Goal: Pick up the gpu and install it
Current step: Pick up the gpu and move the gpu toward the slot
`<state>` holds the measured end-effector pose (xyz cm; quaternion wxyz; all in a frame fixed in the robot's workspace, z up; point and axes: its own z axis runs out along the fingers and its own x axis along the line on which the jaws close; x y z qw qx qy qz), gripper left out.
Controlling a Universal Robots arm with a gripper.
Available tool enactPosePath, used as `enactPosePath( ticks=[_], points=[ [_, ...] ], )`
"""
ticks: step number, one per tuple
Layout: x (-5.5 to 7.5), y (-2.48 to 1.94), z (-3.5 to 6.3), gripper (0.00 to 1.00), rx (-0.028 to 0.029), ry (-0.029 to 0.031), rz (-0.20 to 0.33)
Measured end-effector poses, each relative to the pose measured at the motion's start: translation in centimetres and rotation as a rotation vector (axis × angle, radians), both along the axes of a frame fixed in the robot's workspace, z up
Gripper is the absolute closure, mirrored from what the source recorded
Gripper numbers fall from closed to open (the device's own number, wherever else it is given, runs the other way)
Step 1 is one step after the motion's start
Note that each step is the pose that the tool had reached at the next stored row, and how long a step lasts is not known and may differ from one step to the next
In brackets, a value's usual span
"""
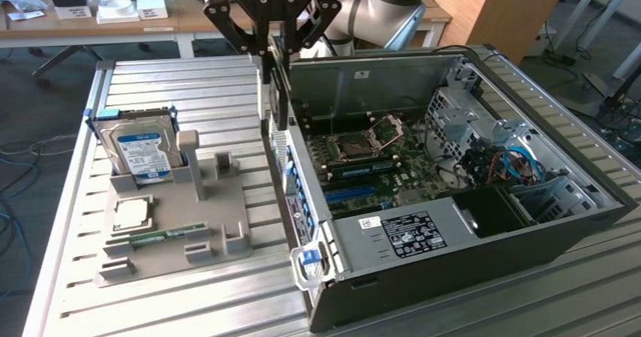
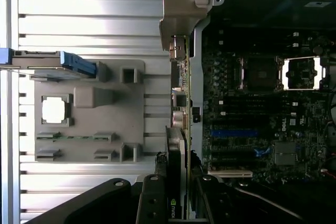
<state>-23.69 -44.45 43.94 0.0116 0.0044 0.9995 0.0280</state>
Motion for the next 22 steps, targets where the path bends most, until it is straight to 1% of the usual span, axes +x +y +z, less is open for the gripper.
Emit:
enactPosePath(
  ticks=[7, 22],
  points=[
    [1.1, 0.04, 0.00, 0.73, 0.0027, 0.0000, 0.000],
    [4.4, 0.11, 0.00, 0.73, 0.0153, 0.0000, 0.000]
  ],
)
